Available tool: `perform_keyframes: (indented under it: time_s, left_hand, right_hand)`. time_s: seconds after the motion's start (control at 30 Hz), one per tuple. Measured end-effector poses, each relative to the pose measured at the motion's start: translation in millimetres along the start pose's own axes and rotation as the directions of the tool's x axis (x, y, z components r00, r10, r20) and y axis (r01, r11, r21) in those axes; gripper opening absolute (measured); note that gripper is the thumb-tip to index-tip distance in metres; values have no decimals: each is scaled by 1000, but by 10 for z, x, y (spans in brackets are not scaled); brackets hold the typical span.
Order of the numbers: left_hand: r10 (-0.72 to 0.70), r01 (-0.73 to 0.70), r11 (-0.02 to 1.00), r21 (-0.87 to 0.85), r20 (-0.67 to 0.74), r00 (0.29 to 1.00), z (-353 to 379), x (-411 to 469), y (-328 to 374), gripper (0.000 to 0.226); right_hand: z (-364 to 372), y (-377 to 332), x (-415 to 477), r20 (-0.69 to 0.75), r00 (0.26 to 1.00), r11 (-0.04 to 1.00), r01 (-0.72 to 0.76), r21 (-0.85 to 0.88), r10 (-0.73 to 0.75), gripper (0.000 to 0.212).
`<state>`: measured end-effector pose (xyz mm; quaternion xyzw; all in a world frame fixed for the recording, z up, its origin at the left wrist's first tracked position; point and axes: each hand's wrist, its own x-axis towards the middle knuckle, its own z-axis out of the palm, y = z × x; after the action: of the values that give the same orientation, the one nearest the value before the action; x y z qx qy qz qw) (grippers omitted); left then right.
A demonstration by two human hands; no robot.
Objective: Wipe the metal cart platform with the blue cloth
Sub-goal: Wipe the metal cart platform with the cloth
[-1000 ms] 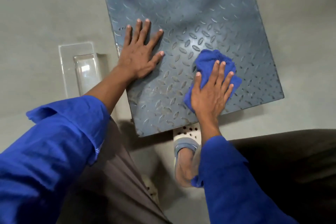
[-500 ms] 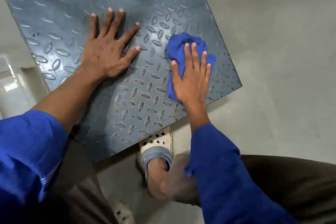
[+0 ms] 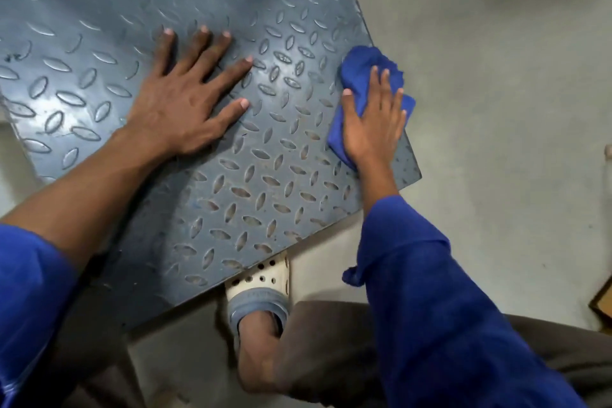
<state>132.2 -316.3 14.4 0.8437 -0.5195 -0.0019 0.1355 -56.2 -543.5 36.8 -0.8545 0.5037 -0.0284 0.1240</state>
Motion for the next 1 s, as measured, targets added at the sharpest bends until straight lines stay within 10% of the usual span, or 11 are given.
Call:
perform_keyframes:
  time_s: [0.07,0.27,0.5,0.67,0.87,1.0]
  left_hand:
    - [-11,11,1000,-6,-12,1000,-7,-3,6,71]
    - [-10,9,1000,-15,-37,999,-14,33,10,69]
    - [-10,9,1000,21,17,1000,-52,-17,20,70]
    - [-27,27,1000,10,67,997,-119,-14,30,72]
    - [-27,26,1000,10,71,997,-130,-124,15,70]
    - [-47,48,999,-15,55,997,-237,-218,-76,63]
  right_hand:
    - [34,-188,-112,-3,997,996,-82,20,82,71]
    - [279,-598,-1000,71,905,906,422,-30,-419,70]
    - [171,-273,-452,-54,993,991,-97,93,103,71]
    - [324,-336,-1099,-35,995,995,97,25,-96,72]
    - [46,-505,519,79,993,996,-90,11,89,73]
    - [255,-1214,197,115,973,980,197,27,-199,71]
